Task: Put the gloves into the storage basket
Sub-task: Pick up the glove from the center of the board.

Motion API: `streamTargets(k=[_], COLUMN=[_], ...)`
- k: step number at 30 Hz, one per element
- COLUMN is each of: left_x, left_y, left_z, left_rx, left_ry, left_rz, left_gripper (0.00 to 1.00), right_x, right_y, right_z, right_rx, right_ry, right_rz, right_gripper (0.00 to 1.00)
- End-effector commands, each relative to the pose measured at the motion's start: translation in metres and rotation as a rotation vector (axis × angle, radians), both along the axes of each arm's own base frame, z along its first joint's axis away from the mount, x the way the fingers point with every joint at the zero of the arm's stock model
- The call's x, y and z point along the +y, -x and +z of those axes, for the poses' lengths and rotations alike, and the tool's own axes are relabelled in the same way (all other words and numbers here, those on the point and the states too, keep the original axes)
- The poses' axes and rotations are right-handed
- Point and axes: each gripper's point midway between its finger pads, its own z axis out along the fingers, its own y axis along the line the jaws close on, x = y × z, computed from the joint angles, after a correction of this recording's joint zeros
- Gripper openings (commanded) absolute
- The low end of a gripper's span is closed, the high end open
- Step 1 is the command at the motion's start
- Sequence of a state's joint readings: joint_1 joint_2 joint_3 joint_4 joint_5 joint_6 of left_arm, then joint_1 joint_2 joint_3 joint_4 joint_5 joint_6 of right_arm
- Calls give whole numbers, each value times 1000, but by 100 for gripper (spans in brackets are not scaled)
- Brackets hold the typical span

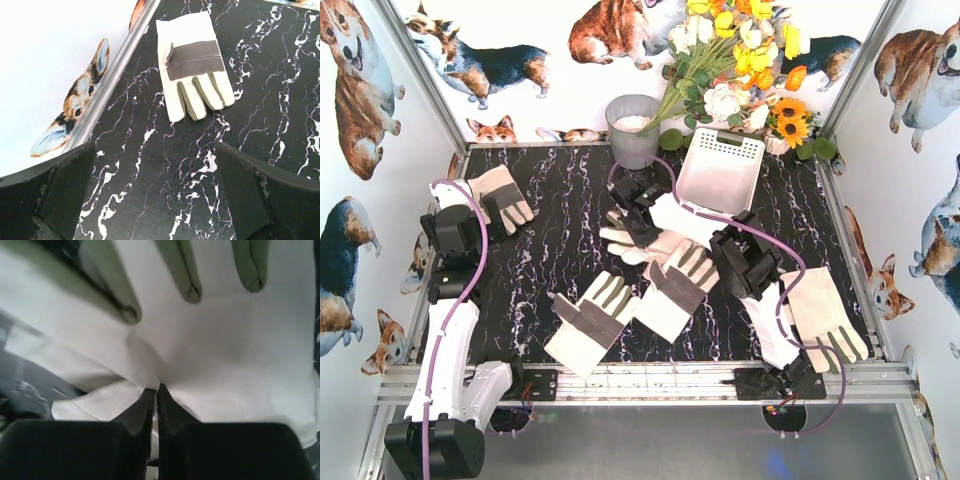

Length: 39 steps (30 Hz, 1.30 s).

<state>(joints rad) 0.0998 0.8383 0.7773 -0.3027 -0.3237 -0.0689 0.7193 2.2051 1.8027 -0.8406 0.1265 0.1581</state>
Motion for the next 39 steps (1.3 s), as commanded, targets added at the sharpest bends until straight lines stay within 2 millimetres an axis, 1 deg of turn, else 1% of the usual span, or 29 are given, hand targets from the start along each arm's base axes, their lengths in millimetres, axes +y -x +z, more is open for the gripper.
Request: streamTargets(k=[1,4,7,10,14,18,21,22,23,24,28,32,34,35,36,39], left_x=[6,6,7,7,6,6,2,-2,-7,-11,-17,-23,-34,-50,-53,-68], left_y=[1,0,0,-1,-1,-3,-6,-9,-8,-9,-9,-12,-15,-18,-19,-21], left_z=[0,-3,-5,-6,-6,-10,-13,-13,-23,-25,-28,-31,-29,-27,-27,-25], left_rx=[-3,7,15,17,17,31,39,37,53,49,43,54,37,16,13,-2], left_ry=[-16,-19,-19,-20,-23,-22,-15,-9,-1,3,12,22,32,54,58,83], left_rz=[19,21,23,21,18,15,-14,-41,-71,-95,-130,-162,-231,-323,-339,-418], left_gripper=[100,100,100,100,100,100,100,100,100,100,100,100,100,100,100,100], right_x=[-32,-52,-74,-97,-122,-137,-138,-137,-136,-135,-132,-124,-118,-116,-116,-108], right_y=[13,30,44,56,70,76,75,74,73,73,71,71,71,67,66,64], right_z=[9,7,10,17,28,48,73,85,94,104,142,176,190,203,205,221], right_rx=[-56,-49,-57,-67,-86,-129,-175,-196,-207,-217,-254,-291,-277,-262,-261,-219], right_ry=[77,104,134,148,139,93,11,-36,-84,-137,-343,-550,-683,-800,-820,-966], right_rz=[-41,-65,-93,-128,-178,-230,-267,-285,-302,-315,-350,-334,-324,-324,-324,-290], right_gripper=[0,0,0,0,0,0,0,0,0,0,0,0,0,0,0,0])
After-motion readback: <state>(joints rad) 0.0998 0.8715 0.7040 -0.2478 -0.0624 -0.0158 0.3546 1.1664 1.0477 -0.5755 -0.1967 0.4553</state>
